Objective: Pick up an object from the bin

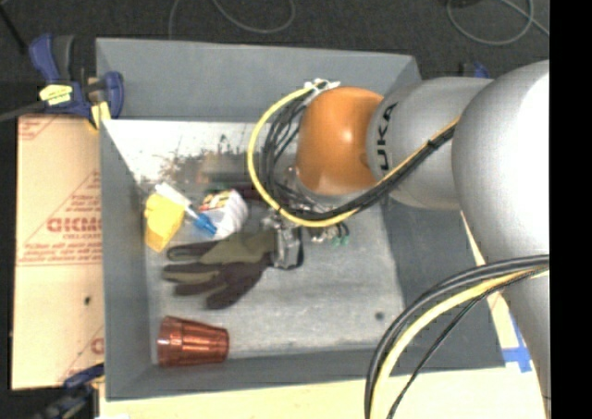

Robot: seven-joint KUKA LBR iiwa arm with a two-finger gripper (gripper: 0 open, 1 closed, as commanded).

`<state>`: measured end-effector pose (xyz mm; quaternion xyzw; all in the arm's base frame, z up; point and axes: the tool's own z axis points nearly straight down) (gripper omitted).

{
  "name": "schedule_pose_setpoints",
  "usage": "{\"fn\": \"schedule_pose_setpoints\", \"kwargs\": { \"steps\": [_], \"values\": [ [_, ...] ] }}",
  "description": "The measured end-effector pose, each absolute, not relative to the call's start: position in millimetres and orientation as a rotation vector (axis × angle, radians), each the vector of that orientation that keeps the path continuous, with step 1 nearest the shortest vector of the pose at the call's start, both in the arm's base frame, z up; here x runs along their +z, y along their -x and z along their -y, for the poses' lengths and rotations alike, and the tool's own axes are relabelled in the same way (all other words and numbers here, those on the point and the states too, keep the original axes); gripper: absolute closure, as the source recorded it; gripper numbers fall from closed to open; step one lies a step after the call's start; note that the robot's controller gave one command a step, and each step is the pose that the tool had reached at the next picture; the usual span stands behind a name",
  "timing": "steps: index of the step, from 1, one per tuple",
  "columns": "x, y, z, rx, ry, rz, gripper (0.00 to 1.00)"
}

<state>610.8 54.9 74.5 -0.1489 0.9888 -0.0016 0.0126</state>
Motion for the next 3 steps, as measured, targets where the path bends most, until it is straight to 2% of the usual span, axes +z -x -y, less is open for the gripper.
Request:
{"fn": "schedule_pose_setpoints", "kwargs": {
  "steps": [3],
  "values": [
    [91.2, -611.9, -54.5, -0.006, 0.463, -3.075, 1.0]
  ]
}}
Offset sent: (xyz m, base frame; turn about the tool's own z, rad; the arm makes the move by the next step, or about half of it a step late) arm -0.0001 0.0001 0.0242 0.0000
